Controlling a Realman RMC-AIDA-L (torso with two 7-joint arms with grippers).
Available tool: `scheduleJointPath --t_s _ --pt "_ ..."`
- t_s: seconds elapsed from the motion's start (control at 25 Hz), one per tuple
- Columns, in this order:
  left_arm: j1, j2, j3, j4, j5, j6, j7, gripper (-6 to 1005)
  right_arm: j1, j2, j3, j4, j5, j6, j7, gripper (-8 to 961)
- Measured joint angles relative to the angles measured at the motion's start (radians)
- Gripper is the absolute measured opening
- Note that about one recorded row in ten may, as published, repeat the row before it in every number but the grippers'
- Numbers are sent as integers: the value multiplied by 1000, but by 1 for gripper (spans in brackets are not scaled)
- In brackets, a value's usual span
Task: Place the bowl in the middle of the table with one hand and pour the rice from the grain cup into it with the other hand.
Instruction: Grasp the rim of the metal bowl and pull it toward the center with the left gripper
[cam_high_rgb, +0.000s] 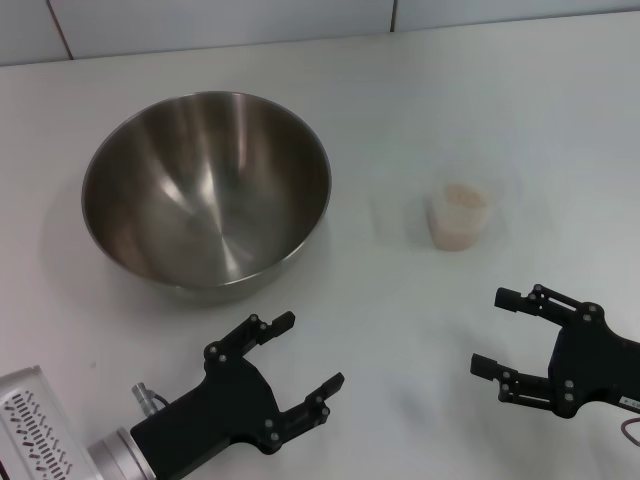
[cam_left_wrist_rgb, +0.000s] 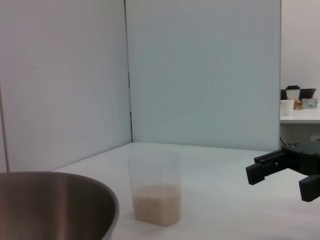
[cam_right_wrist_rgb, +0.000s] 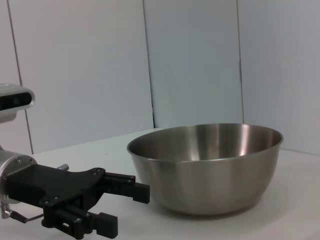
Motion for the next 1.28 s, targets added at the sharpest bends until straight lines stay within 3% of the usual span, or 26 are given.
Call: scheduleJointPath --t_s 0.32,0.44,0.6,0.72,0.8,0.84,0.92,1.0,1.08,1.28 --pt "-1 2 -1 2 0 -1 -1 795 -1 0 0 0 0 0 0 818" --pt "16 14 -1 50 0 11 -13 794 -1 0 0 0 0 -1 1 817" --pt "143 79 -38 334 15 -9 -74 792 -2 0 0 0 0 -4 1 817" --pt "231 134 -134 640 127 -206 -271 790 -2 0 0 0 -1 -8 1 817" --pt "257 154 -197 829 285 -429 -495 789 -2 0 0 -1 -2 -9 1 817" --pt "260 159 -216 880 345 -494 -570 788 -2 0 0 -1 -2 -9 1 818" --pt "239 166 -282 984 576 -628 -891 787 -2 0 0 -1 -2 -9 1 818" --pt "200 163 -367 1017 793 -671 -1180 786 -2 0 0 -1 -1 -10 1 818" --pt "145 140 -476 1021 1009 -635 -1436 785 -2 0 0 0 -1 -10 1 818" --pt "-49 22 -755 975 1582 -334 -1913 782 -1 0 0 0 3 -11 1 818"
